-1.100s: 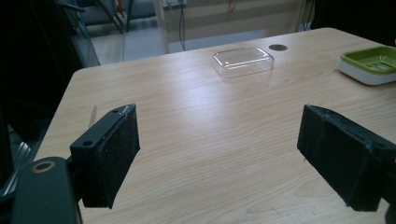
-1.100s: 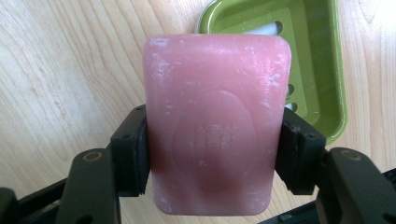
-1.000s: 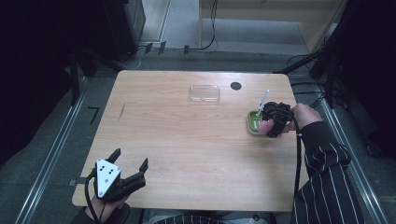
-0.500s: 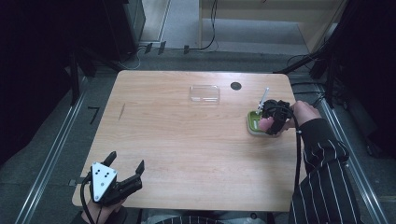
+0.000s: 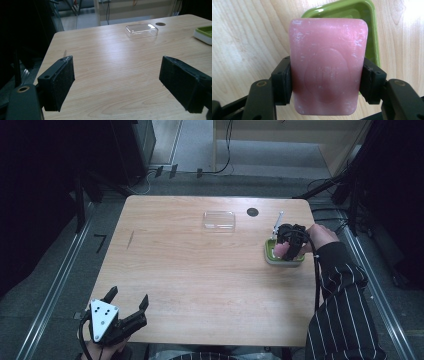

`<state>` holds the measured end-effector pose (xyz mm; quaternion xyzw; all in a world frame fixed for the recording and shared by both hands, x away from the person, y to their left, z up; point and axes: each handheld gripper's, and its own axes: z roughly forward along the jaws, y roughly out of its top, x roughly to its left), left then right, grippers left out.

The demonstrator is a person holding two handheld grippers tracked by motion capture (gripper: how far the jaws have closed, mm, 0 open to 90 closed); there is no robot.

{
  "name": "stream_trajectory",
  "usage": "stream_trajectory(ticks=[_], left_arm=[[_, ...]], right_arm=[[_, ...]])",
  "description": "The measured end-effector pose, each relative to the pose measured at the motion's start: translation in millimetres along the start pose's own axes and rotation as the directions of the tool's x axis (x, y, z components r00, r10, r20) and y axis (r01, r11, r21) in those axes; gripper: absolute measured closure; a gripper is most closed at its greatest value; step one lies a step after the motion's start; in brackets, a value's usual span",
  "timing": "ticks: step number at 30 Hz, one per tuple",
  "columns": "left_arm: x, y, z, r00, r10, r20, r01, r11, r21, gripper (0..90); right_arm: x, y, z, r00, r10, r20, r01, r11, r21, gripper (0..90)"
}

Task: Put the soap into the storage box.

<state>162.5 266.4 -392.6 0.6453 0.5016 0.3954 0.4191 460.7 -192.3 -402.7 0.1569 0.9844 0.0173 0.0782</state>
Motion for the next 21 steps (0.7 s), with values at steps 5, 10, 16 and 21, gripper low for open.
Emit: stream_trajectory(ticks=[5, 10, 16, 21], left_arm=[[0.7, -0.9, -2.3, 1.0, -0.001, -0.01, 0.001, 1.0, -0.003, 13.3], [1.4, -1.7, -4.6, 0.9998, -0.002, -0.019, 0.002, 1.0, -0.001, 13.3], [2.9, -2.8, -7.6, 0.9996, -0.005, -0.027, 0.005, 1.0, 0.001, 13.4], [4.0, -3.8, -9.8, 0.9993, -0.01, -0.037, 0.01, 0.9999, 0.001, 13.4]], right_arm=[[-5.5, -2.0, 3.7, 0.9999, 0.01, -0.012, -0.01, 1.0, -0.005, 38.6], [-10.1, -4.8, 5.7, 0.9998, 0.018, -0.012, -0.018, 1.0, -0.004, 38.7], [-13.4, -3.2, 10.2, 0.9999, 0.01, 0.0, -0.01, 1.0, 0.01, 38.6], [-16.7, -2.2, 12.0, 1.0, -0.002, 0.004, 0.002, 1.0, 0.006, 38.6]])
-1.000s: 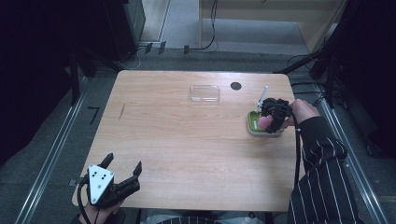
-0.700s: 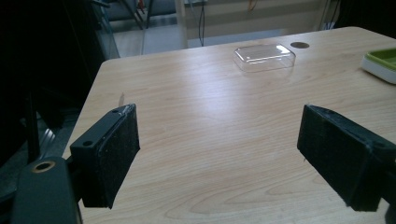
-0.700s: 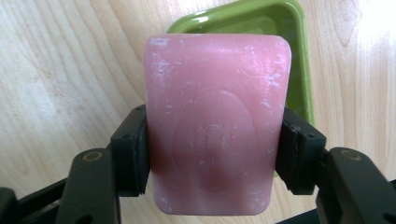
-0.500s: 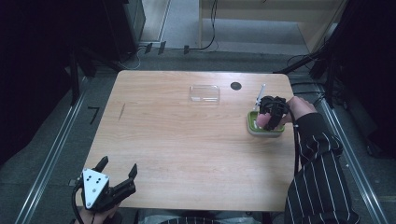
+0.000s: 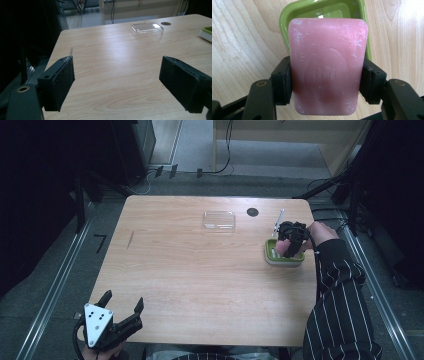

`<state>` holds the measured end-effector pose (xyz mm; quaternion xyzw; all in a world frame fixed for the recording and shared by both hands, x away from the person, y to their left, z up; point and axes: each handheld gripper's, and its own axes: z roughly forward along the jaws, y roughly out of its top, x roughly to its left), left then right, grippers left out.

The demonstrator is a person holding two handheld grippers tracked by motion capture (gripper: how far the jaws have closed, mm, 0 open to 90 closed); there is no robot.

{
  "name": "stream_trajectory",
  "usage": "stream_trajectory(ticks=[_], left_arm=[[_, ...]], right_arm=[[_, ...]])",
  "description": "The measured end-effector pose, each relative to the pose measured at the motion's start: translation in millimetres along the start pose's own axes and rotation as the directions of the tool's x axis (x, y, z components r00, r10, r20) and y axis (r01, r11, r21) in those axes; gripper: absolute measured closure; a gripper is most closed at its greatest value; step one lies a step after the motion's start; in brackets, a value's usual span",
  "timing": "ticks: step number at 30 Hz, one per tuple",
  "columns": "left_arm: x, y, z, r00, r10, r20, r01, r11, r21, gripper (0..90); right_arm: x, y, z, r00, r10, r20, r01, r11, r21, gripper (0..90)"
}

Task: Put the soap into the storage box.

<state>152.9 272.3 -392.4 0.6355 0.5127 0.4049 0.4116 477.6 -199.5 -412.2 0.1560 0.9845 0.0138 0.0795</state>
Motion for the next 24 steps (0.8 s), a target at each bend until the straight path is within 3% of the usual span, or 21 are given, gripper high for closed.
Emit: stream_trajectory(ticks=[11, 24], left_arm=[[1.1, -0.8, -2.4, 0.9999, -0.004, -0.012, 0.004, 1.0, 0.004, 13.3], [1.0, -0.5, -1.7, 0.9999, -0.006, -0.012, 0.006, 0.9999, 0.013, 13.4]], right_arm=[[-4.8, 4.9, 8.7, 0.9997, -0.025, -0.006, 0.025, 1.0, 0.005, 38.7], [-10.1, 6.4, 19.4, 0.9999, -0.015, -0.005, 0.015, 1.0, 0.016, 38.6]])
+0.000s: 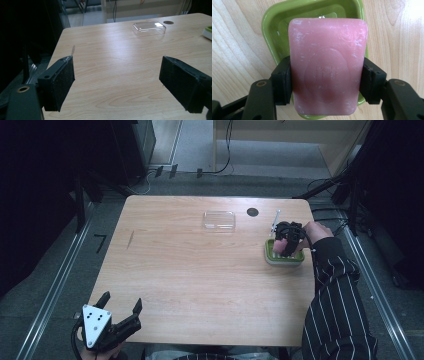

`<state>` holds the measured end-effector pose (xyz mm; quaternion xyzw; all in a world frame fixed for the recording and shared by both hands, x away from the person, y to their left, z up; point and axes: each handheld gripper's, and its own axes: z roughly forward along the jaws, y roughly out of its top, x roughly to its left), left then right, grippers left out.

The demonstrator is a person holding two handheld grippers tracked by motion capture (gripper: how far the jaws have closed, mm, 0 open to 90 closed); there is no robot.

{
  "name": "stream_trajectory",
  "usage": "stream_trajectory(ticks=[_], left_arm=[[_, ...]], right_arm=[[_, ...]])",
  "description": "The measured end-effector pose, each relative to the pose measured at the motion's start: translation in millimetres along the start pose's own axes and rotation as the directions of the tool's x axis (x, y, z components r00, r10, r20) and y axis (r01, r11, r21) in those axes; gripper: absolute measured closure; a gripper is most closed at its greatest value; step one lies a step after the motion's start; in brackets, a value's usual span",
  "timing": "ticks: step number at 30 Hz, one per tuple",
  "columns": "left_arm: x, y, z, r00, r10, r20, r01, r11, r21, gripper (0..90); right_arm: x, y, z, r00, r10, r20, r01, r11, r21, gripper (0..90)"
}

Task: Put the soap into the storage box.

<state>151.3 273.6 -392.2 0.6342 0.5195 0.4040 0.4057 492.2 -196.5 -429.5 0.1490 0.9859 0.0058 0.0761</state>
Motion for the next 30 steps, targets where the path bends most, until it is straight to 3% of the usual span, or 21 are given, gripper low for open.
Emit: stream_trajectory(ticks=[30], left_arm=[[0.4, 0.0, 0.1, 1.0, -0.003, 0.002, 0.003, 1.0, -0.001, 13.4]], right_arm=[[-4.7, 0.4, 17.6, 0.9992, 0.04, -0.008, -0.04, 0.999, 0.025, 38.5]])
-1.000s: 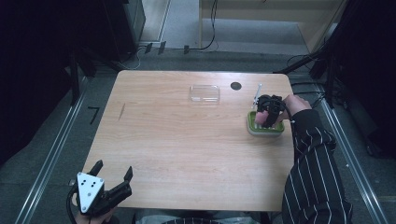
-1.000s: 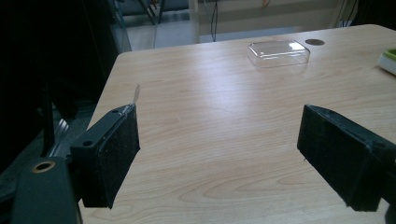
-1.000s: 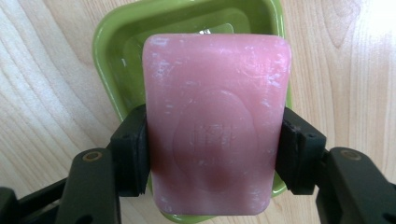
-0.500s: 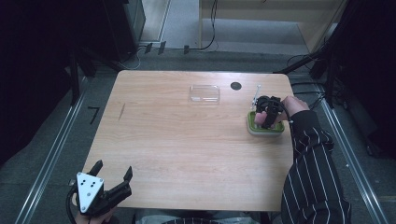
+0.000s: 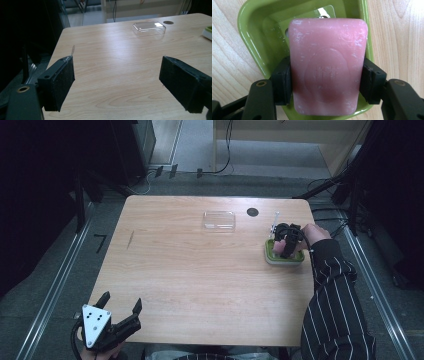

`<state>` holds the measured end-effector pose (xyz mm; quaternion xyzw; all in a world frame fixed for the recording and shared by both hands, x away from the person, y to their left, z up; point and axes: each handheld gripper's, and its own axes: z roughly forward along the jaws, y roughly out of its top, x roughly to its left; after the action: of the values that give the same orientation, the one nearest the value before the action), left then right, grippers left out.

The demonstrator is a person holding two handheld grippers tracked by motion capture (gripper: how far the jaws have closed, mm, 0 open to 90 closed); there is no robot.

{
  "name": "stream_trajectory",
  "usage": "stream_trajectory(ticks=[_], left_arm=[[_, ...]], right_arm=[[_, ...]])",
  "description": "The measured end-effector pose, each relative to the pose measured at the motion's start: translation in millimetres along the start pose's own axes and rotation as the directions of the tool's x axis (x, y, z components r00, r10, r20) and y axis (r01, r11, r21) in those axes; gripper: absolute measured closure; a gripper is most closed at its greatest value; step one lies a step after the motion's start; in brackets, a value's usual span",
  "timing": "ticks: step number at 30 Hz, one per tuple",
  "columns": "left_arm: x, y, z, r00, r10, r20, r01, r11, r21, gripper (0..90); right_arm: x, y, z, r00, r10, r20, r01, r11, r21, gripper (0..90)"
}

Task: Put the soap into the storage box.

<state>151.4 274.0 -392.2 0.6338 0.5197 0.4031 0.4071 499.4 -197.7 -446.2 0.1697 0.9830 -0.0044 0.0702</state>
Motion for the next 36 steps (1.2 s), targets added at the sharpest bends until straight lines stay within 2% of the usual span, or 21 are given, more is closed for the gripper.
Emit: stream_trajectory(ticks=[10, 21, 31, 36], left_arm=[[-0.1, 0.1, -0.1, 1.0, 0.002, 0.0, -0.002, 1.0, 0.002, 13.4], [-0.3, 0.2, 0.0, 1.0, 0.002, 0.001, -0.002, 1.0, 0.001, 13.4], [-0.2, 0.2, 0.1, 1.0, 0.006, 0.002, -0.006, 1.0, 0.002, 13.3], [-0.1, 0.2, 0.1, 1.0, 0.005, 0.002, -0.005, 1.0, 0.002, 13.4]], right_arm=[[-0.6, -0.1, 1.8, 0.9998, 0.019, -0.004, -0.019, 1.0, 0.006, 38.5], [-3.3, -2.5, 3.7, 0.9976, 0.068, -0.015, -0.068, 0.998, 0.02, 38.3], [-2.1, -3.2, 1.6, 0.9983, 0.057, -0.004, -0.057, 0.998, 0.014, 37.9], [-2.8, -3.9, -0.2, 0.9993, 0.037, -0.003, -0.037, 0.999, 0.011, 37.2]])
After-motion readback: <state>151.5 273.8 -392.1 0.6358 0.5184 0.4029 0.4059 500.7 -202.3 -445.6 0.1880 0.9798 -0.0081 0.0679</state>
